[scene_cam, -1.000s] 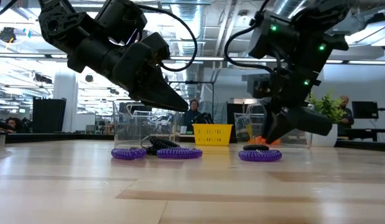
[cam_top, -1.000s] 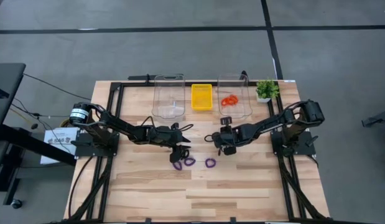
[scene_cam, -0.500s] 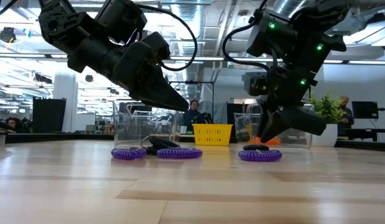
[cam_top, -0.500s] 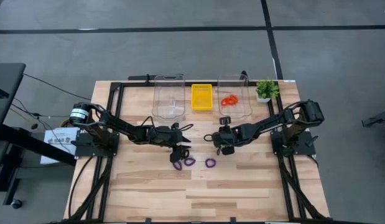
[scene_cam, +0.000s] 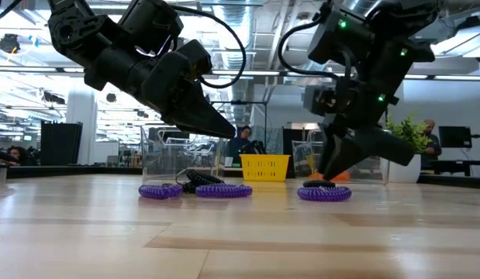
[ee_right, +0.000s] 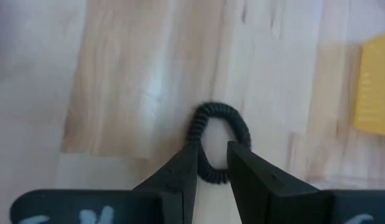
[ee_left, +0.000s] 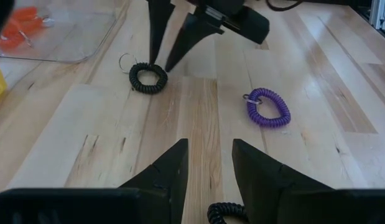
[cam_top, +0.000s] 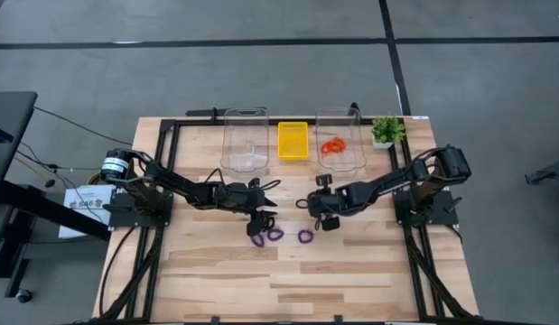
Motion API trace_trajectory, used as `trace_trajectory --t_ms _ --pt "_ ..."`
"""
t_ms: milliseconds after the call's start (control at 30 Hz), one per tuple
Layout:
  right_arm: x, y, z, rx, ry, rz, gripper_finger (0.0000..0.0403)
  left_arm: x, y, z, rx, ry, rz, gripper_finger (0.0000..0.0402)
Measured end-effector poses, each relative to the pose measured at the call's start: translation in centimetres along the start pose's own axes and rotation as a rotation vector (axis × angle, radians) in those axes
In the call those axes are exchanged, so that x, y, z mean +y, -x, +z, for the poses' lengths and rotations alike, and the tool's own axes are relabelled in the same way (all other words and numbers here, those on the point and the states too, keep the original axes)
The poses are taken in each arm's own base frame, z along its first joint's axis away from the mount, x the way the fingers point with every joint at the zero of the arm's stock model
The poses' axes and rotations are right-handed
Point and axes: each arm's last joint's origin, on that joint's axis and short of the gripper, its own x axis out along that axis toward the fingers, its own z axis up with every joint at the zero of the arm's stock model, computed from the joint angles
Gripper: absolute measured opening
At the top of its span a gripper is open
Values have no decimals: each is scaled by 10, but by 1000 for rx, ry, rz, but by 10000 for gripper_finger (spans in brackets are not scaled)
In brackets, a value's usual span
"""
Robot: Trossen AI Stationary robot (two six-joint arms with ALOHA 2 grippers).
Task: Sort spring keychains
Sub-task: Put the top black spring keychain into the yellow bin
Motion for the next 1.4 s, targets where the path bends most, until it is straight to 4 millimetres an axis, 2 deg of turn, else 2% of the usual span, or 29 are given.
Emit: trace_trajectory --t_ms 400,767,1000,1400 --pt "2 -2 5 -50 0 43 78 0 0 0 -2 0 0 122" --pt "5 -30 3 2 14 26 79 0 0 0 -5 2 0 122" --pt "0 -26 3 -19 -121 42 79 0 0 0 -5 1 0 122" --pt "1 -23 6 -52 -108 79 51 0 0 1 -6 1 0 122"
